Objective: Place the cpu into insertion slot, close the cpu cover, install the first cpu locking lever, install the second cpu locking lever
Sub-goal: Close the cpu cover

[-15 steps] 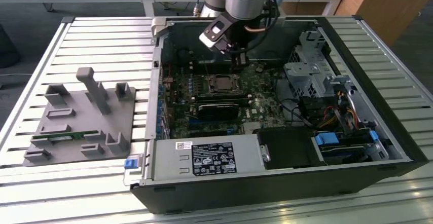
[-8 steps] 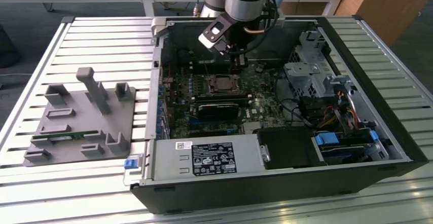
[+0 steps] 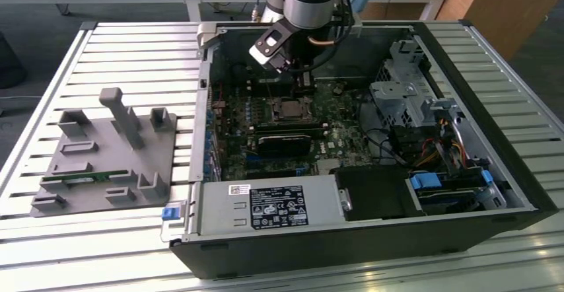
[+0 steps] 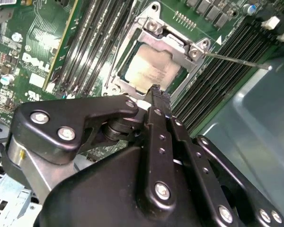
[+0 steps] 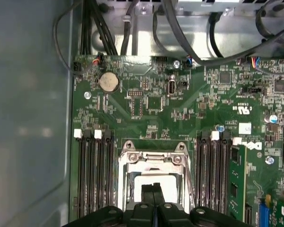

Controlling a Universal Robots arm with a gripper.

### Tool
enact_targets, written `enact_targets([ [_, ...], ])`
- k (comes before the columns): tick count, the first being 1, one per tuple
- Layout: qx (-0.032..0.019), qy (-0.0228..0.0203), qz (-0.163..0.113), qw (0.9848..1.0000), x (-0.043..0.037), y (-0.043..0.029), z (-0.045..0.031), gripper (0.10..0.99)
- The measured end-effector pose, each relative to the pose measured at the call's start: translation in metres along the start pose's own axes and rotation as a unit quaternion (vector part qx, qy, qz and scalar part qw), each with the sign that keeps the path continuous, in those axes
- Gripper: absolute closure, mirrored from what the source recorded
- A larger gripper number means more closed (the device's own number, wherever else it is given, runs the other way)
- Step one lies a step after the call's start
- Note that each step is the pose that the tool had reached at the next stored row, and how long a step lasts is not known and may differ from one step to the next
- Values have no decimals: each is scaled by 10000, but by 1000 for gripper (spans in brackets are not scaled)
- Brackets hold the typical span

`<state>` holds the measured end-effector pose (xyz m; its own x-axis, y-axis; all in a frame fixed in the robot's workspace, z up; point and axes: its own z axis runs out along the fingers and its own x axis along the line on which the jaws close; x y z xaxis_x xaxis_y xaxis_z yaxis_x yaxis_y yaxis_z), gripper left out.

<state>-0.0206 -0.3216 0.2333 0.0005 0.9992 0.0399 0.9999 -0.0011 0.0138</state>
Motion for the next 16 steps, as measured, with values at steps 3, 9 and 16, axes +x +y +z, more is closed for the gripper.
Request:
enact_targets([
  [3,1,-1,0,10000,-1,-28,15,980],
  [9,1,-1,0,10000,-2,-45,29,980],
  [16,1,-1,0,10000,-2,-67,42,980],
])
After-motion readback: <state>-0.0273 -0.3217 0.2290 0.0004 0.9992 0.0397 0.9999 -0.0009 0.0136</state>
